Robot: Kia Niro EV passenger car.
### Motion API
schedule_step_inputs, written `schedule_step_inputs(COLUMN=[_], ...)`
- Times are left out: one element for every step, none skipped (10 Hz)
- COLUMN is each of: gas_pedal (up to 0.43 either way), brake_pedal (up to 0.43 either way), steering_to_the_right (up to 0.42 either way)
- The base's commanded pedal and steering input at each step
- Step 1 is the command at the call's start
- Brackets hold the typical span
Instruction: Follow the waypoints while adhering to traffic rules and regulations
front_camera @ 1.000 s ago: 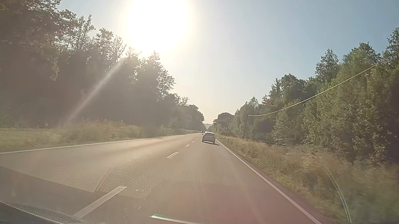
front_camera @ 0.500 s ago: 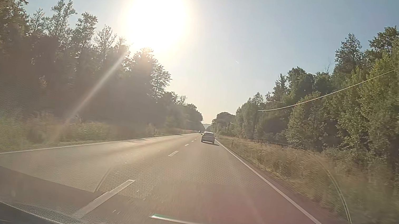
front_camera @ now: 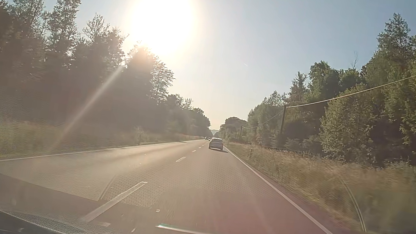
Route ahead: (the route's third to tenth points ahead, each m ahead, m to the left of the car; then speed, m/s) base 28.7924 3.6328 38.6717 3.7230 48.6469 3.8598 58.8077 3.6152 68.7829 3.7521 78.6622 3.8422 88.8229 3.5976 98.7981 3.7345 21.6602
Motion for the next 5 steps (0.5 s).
schedule_step_inputs(gas_pedal=[0.000,0.000,0.000,0.000,0.059], brake_pedal=[0.000,0.000,0.000,0.000,0.000], steering_to_the_right=[0.002,0.001,0.000,0.000,0.000])
